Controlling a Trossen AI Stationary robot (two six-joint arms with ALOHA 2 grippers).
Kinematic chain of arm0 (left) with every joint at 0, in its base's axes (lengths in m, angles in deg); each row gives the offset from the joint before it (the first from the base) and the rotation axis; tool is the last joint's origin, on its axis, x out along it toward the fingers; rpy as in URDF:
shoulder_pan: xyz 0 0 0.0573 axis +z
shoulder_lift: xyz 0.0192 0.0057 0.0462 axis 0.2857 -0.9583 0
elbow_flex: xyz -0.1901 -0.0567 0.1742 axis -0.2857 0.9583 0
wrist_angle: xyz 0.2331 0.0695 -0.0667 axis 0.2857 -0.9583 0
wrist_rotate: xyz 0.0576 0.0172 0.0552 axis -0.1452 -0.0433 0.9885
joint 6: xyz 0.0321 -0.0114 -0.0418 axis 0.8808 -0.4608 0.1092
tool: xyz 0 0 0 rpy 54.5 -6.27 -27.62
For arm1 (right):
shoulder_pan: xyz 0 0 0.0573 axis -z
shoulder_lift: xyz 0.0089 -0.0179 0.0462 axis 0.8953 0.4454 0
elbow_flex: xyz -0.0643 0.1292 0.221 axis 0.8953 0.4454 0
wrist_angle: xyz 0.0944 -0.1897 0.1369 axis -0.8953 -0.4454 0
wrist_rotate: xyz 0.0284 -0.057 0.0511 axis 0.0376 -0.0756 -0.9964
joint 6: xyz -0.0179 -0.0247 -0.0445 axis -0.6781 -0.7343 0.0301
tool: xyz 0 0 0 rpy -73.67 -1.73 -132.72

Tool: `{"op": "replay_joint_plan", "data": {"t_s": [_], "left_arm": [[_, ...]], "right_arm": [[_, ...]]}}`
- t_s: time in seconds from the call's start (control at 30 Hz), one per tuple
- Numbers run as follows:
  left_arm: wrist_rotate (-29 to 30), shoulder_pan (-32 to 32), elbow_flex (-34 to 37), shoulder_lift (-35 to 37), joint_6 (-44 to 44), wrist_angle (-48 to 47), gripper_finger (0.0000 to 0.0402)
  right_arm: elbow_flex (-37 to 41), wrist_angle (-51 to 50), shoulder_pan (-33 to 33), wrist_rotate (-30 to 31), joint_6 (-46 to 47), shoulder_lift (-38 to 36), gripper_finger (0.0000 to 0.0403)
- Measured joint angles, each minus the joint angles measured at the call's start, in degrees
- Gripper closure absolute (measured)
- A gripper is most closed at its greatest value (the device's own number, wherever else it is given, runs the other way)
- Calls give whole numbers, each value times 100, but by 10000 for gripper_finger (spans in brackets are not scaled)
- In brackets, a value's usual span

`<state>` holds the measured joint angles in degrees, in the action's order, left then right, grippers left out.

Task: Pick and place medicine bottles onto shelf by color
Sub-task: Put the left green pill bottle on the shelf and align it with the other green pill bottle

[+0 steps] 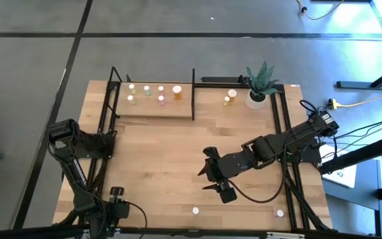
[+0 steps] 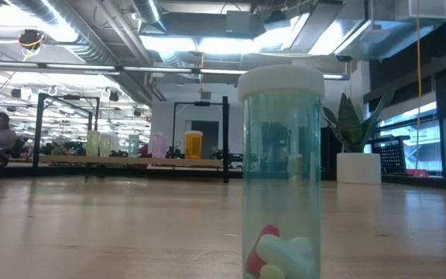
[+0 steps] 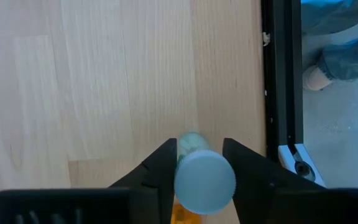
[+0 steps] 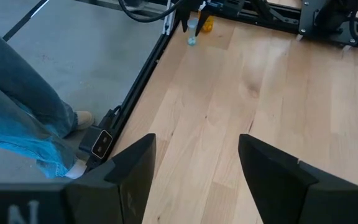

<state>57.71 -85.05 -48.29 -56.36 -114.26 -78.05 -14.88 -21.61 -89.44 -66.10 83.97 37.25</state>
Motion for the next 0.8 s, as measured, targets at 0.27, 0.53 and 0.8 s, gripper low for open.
{"op": "replay_joint_plan", "data": {"t_s": [0.27,0.53,0.8], "left_arm": [[0,0,0,2,0,1,291],[-2,10,-78,4,2,-17,291],[-43,153,-306,7,42,-126,291]], "right_arm": [[0,0,0,0,1,0,172],[0,0,0,0,1,0,172],[0,0,0,103,1,0,172]]}}
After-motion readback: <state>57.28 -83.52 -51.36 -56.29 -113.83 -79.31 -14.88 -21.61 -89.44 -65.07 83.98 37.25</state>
